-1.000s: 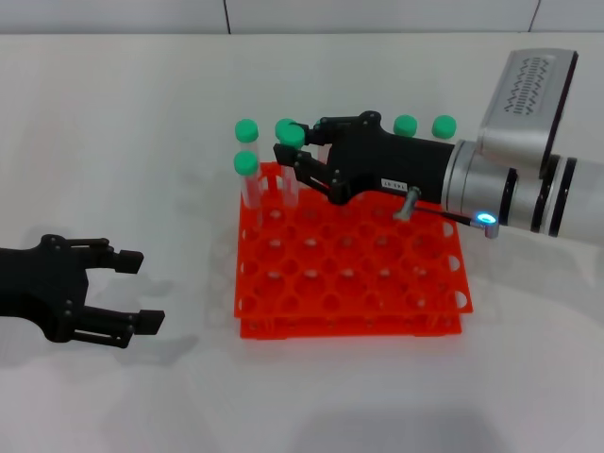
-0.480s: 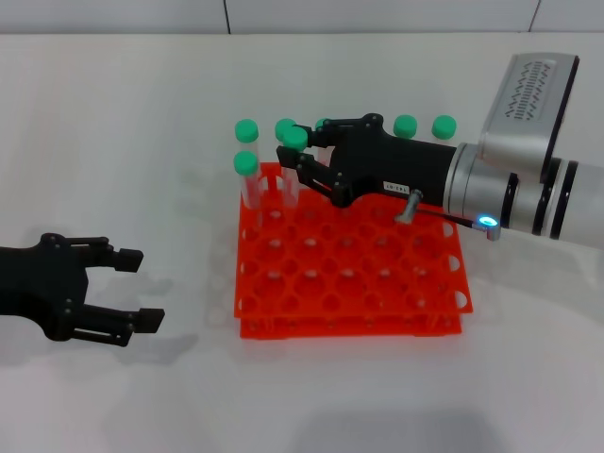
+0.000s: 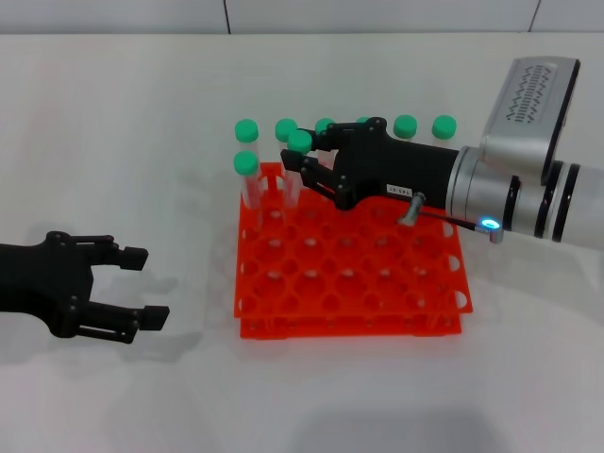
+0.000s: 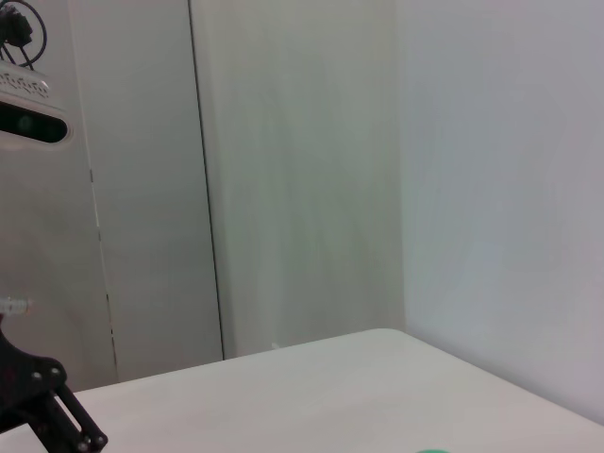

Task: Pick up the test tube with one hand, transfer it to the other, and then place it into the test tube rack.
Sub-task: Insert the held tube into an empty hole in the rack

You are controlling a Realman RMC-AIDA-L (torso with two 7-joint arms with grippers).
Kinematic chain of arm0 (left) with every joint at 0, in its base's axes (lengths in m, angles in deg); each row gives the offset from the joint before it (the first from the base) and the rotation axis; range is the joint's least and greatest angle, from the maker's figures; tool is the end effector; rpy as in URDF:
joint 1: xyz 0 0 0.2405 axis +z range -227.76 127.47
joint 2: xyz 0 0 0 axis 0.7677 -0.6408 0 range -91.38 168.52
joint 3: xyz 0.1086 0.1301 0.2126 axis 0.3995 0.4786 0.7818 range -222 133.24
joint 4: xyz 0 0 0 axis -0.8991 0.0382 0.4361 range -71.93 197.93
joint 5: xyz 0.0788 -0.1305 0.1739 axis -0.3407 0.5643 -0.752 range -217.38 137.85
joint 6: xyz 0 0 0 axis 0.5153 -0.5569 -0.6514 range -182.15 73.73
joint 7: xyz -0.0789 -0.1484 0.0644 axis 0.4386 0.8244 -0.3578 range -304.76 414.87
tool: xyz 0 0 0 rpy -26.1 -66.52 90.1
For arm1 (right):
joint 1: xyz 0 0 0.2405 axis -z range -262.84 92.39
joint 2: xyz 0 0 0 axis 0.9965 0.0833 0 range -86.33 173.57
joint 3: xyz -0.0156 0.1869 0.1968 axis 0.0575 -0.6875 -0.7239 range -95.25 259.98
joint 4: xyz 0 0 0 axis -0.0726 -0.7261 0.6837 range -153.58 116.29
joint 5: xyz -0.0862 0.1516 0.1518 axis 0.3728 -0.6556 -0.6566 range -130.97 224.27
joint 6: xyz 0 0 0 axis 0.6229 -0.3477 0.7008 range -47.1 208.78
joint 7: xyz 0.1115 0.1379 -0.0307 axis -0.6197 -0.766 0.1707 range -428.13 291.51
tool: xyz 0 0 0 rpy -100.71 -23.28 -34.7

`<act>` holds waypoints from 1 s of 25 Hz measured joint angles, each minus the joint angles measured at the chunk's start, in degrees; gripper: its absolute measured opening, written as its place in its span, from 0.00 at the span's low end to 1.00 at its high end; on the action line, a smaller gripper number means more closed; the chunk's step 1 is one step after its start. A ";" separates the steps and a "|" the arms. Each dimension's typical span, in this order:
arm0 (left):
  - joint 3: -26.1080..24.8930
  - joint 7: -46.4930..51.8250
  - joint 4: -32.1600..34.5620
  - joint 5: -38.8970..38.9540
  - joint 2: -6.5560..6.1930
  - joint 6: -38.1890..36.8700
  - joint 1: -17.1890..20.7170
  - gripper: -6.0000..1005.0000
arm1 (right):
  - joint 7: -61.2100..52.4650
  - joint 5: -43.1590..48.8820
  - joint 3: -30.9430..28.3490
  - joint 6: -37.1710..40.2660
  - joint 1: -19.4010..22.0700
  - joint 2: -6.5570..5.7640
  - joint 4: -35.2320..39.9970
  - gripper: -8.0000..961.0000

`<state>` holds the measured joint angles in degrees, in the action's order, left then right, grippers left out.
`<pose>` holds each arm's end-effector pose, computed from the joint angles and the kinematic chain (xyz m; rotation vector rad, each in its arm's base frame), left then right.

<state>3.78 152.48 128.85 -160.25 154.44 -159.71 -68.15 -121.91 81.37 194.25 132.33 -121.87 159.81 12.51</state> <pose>-0.2945 0.3032 0.0326 -2.8974 -0.7259 -0.3032 0.1658 0.4061 -0.1420 -2.6029 0.3051 0.8203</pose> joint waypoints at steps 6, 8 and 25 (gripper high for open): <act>0.00 -0.05 -0.02 -0.01 -0.03 0.15 -0.01 0.88 | -0.01 0.00 0.00 0.02 0.00 0.00 -0.01 0.28; 0.01 -0.04 -0.02 -0.03 0.00 0.19 -0.01 0.88 | -0.01 0.00 0.00 0.02 0.00 0.00 -0.02 0.28; 0.00 0.13 -0.03 -0.06 0.05 0.21 -0.19 0.88 | -0.02 0.00 0.13 0.09 0.00 0.00 0.03 0.28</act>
<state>3.78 152.61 128.83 -160.31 154.49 -159.49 -68.34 -121.93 81.37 194.38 132.42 -121.87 159.81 12.54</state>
